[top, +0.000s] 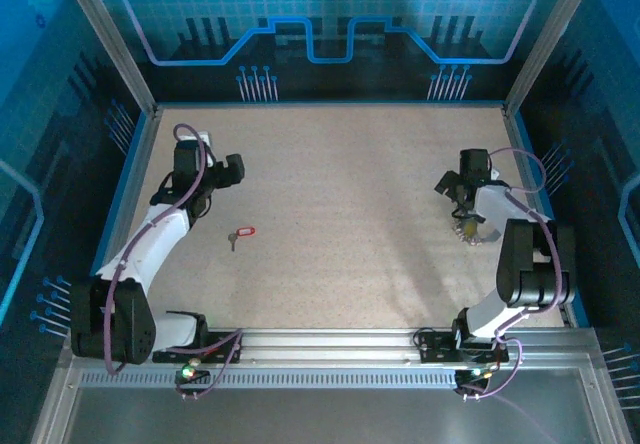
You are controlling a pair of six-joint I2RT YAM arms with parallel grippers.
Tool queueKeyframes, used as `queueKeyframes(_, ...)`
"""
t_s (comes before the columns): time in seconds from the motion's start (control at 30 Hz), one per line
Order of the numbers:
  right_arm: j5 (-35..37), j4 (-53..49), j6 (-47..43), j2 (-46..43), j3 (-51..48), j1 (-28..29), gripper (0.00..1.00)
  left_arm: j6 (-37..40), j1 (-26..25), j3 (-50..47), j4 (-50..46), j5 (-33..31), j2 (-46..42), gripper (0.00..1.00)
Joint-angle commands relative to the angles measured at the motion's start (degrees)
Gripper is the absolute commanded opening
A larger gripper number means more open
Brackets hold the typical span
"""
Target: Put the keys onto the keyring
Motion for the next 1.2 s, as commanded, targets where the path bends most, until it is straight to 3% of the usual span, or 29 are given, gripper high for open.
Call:
queueKeyframes(0.0, -6.51, -3.65, -1.83, 3.65, 3.48, -2.81, 1.00, -2.14, -0.36, 1.94, -0.76, 1.38, -1.37, 0.99)
queueKeyframes(0.13, -12.74, -5.50, -2.76, 7.11, 5.26, -3.24, 1.00, -4.25, -0.35, 2.03, -0.33, 5.18, -1.95, 0.99)
queueKeyframes(0.3, -20.13, -7.49, -3.92, 11.17, 7.75, -2.94, 1.00, -3.26, -0.44, 1.47, -0.16, 4.18, -2.64, 0.99)
queueKeyframes(0.47, -21.47, -11.57, -7.26, 13.74, 11.40, 0.92, 1.00, -2.42, -1.04, 0.86, 0.20, 3.55, -2.43, 0.99)
queueKeyframes(0.57, -26.53, -11.34, -7.44, 14.03, 11.04, 5.36, 1.00, -2.92, -1.14, 0.28, 0.86, 3.49, -1.68, 0.99)
queueKeyframes(0.83, -25.20, -14.23, -8.86, 15.11, 13.55, 24.64, 1.00, -3.52, -1.32, 0.82, 0.12, 3.66, 0.77, 0.99)
queueKeyframes(0.93, -28.48, -14.21, -10.20, 16.01, 15.00, 30.67, 1.00, -3.56, -1.32, 1.13, -0.13, 3.82, 0.95, 0.99)
queueKeyframes(1.17, -28.25, -20.18, -16.14, 14.71, 16.51, 39.68, 0.98, -2.99, -1.37, 1.28, -0.60, 3.29, 1.05, 0.99)
